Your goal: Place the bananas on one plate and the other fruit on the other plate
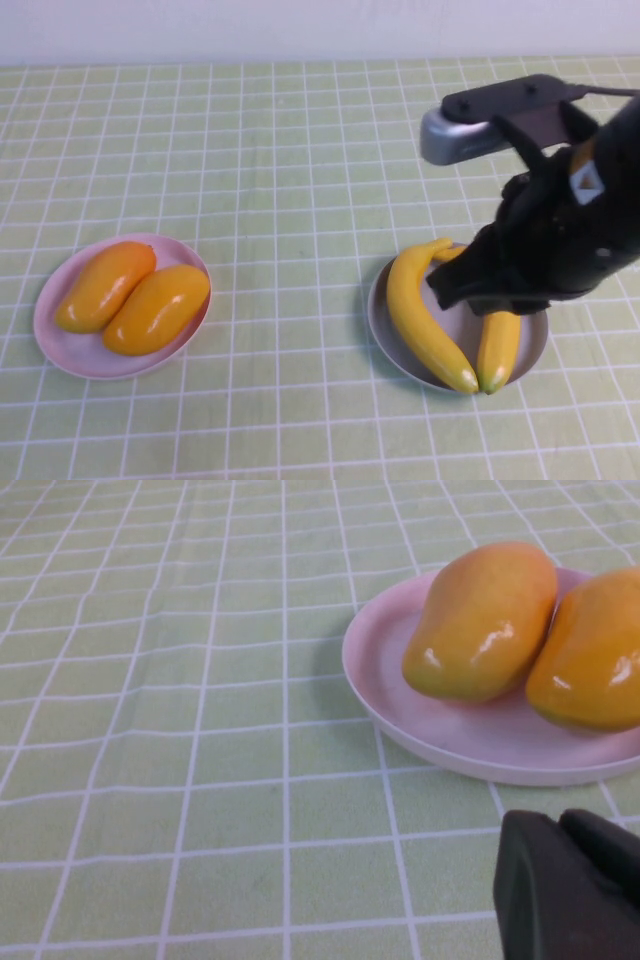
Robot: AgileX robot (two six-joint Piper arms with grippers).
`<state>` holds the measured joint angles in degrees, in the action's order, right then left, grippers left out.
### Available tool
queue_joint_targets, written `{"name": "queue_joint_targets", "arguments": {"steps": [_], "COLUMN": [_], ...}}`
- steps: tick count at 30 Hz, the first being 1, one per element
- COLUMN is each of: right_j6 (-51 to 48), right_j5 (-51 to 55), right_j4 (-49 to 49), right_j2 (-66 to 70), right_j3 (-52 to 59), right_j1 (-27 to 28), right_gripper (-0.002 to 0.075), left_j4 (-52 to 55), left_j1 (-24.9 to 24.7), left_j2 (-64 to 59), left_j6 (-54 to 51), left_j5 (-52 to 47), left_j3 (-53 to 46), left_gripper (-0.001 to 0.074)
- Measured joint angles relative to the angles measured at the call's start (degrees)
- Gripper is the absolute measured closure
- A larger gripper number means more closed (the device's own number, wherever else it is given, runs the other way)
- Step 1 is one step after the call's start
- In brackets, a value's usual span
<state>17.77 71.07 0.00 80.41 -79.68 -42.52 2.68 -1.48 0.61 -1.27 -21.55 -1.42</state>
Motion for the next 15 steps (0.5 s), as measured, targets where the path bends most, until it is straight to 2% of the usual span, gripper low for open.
{"name": "queue_joint_targets", "arguments": {"steps": [7,12,15], "right_j6": [-12.6,-14.4,-15.8], "right_j5": [0.5,0.4,-5.1], "right_j4": [0.7,-1.1,-1.4], "right_j2": [-7.1,-7.1,-8.4], "right_j3": [0.4,3.3,8.8], "right_j1": [-0.1,0.1,1.3], "right_gripper": [0.0741,0.0741,0.0741], "left_j4": [0.0,0.0,0.0], "left_j1": [0.0,0.0,0.0], "left_j2": [0.0,0.0,0.0], "left_j6": [0.0,0.0,0.0], "left_j5": [0.0,0.0,0.0], "left_j3": [0.0,0.0,0.0], "left_gripper": [0.0733,0.0733,0.0733]}}
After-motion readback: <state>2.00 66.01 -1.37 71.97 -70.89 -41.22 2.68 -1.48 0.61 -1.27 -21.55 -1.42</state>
